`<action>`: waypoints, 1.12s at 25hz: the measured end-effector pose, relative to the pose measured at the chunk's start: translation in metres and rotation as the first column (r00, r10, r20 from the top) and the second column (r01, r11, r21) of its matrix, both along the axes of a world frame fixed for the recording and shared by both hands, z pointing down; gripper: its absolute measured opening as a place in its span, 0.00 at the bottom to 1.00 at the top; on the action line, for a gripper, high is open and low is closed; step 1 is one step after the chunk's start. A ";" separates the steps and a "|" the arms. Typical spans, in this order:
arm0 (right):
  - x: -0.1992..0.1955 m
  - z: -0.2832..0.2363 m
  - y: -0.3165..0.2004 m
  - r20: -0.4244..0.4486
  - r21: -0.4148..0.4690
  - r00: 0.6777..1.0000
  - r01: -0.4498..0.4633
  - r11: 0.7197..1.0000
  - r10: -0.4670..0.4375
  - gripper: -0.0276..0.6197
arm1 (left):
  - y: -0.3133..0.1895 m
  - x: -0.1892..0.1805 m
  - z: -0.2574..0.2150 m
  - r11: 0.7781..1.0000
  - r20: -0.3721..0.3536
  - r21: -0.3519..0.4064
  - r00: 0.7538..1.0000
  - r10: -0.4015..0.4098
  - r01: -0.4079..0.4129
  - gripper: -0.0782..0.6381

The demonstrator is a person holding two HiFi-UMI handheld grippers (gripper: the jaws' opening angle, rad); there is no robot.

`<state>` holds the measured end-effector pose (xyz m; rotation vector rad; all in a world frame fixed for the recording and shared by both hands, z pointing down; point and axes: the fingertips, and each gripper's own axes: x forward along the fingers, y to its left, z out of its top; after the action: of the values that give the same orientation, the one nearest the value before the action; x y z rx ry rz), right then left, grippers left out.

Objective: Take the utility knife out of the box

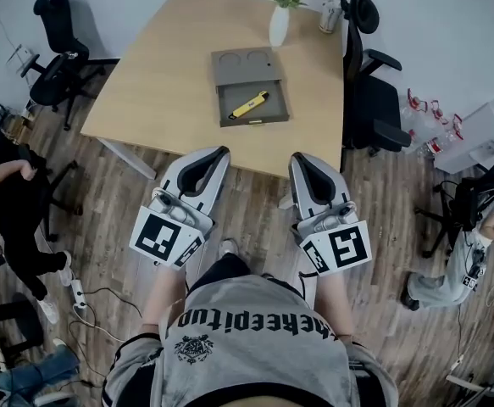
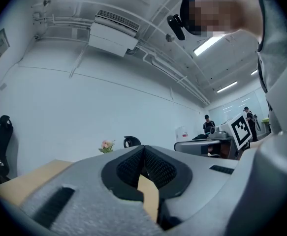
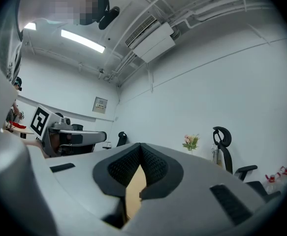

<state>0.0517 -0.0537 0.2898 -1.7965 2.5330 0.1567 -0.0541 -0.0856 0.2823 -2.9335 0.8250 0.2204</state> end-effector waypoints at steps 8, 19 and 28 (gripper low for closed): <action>-0.009 -0.001 -0.039 0.010 0.004 0.999 -0.047 0.999 0.047 0.05 | -0.044 -0.007 -0.001 0.999 0.001 0.005 0.999 0.048 -0.048 0.13; -0.011 0.006 -0.062 0.024 -0.007 0.991 -0.128 0.992 0.128 0.05 | -0.077 -0.008 0.004 0.993 0.010 -0.006 0.993 0.119 -0.119 0.13; 0.009 0.013 -0.073 0.022 -0.033 0.988 -0.153 0.988 0.153 0.05 | -0.090 0.011 0.013 0.989 0.028 -0.030 0.989 0.147 -0.146 0.13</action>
<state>0.0604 -0.1271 0.3024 -1.9916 2.3936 0.0985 -0.0429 -0.1753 0.2954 -3.0181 0.6140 0.1749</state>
